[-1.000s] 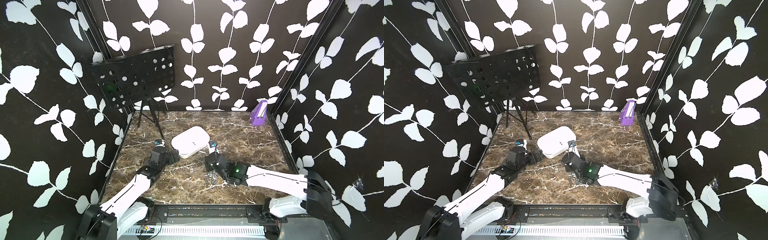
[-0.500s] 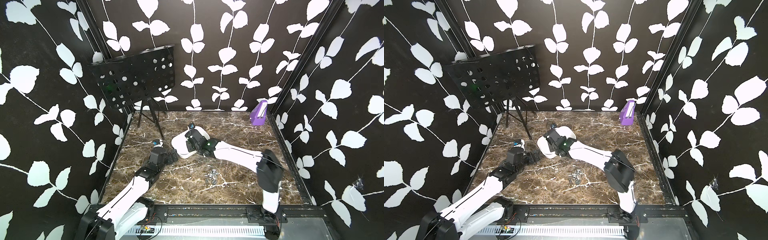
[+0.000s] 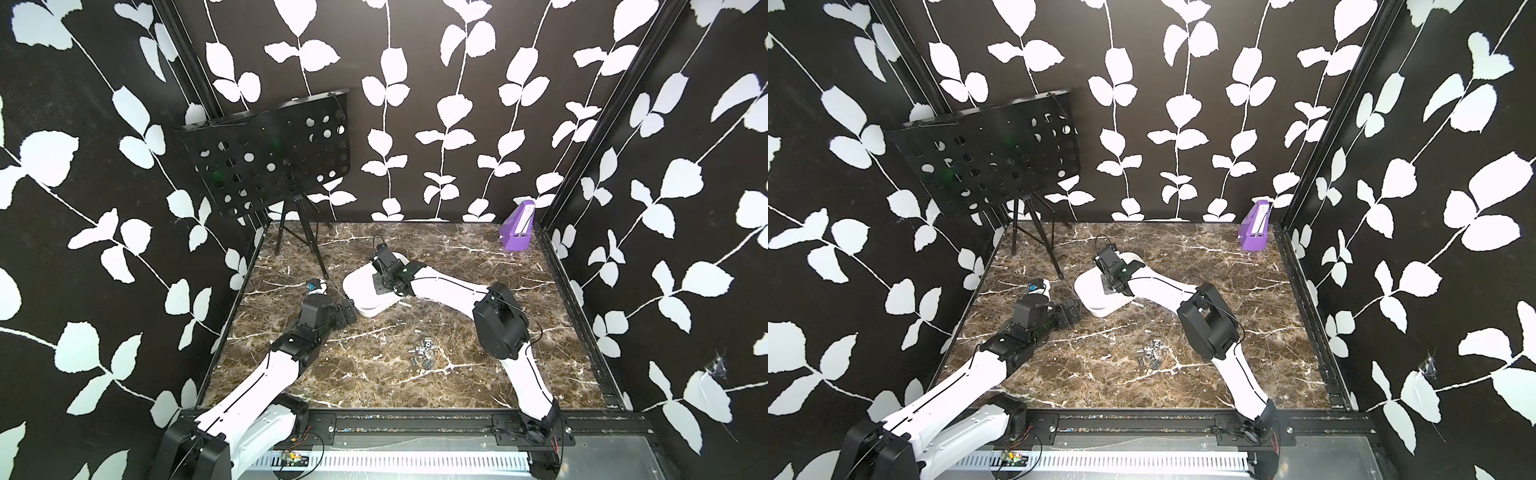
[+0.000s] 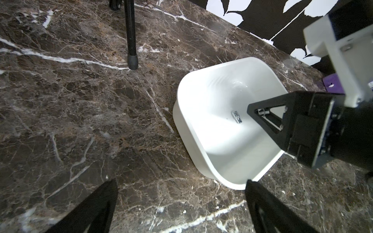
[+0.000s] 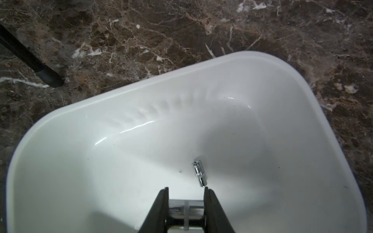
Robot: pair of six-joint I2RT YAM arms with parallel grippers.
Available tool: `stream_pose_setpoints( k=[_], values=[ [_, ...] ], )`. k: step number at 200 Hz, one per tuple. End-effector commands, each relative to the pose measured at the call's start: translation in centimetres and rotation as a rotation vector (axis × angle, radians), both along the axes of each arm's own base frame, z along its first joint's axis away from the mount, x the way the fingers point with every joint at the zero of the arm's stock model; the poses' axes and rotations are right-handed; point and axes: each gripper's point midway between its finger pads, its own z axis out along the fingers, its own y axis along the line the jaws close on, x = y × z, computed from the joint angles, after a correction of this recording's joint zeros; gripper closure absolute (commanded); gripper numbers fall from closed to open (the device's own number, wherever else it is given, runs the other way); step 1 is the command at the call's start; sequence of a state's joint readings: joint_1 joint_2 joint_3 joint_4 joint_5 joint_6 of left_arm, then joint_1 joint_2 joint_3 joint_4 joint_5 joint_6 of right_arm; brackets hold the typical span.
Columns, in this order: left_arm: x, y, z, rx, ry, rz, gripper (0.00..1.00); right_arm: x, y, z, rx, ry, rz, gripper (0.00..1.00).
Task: Put the socket on the desktop into the storage box
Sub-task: Place the socket head in the storage box, then pick up the socket head from the center of the board.
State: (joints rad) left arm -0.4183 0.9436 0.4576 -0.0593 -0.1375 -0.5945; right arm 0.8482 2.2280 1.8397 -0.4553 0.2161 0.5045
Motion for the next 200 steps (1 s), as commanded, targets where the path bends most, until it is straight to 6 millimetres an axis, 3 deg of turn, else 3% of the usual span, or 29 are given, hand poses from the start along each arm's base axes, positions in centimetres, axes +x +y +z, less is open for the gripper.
stream_pose_setpoints(
  k=[1, 39, 73, 116, 149, 170, 176, 180, 183, 200],
  values=[
    [0.5, -0.6, 1.1, -0.014, -0.029, -0.021, 0.01, 0.5, 0.0, 1.2, -0.001, -0.013, 0.004, 0.72],
    [0.6, -1.0, 0.9, -0.018, -0.017, -0.036, 0.01, 0.4, -0.1, 1.3, -0.014, -0.011, 0.016, 0.61],
    [0.8, -1.3, 0.5, -0.019, -0.002, -0.05, 0.01, 0.1, -0.1, 2.6, -0.01, -0.026, 0.045, 0.48],
    [1.0, -2.1, 0.1, -0.02, 0.017, -0.085, 0.01, -1.2, -1.0, 6.5, 0.023, -0.093, 0.118, 0.46],
    [1.2, -3.0, 0.0, -0.038, 0.025, -0.129, 0.02, -4.2, -3.7, 10.2, 0.086, -0.184, 0.176, 0.48],
    [1.3, -4.0, -0.1, -0.055, 0.037, -0.172, 0.02, -6.7, -5.9, 11.5, 0.106, -0.213, 0.224, 0.48],
    [1.3, -4.1, -0.2, -0.058, 0.044, -0.177, 0.02, -7.3, -6.6, 11.8, 0.103, -0.216, 0.231, 0.48],
    [1.3, -4.2, -0.3, -0.06, 0.05, -0.182, 0.02, -7.8, -7.3, 10.5, 0.08, -0.196, 0.233, 0.48],
    [1.3, -4.2, -0.3, -0.06, 0.053, -0.18, 0.02, -8.3, -7.8, 11.8, 0.098, -0.216, 0.236, 0.48],
    [1.2, -4.4, -0.5, -0.07, 0.066, -0.184, 0.02, -9.7, -9.9, 11.3, 0.082, -0.224, 0.241, 0.48]
  ],
)
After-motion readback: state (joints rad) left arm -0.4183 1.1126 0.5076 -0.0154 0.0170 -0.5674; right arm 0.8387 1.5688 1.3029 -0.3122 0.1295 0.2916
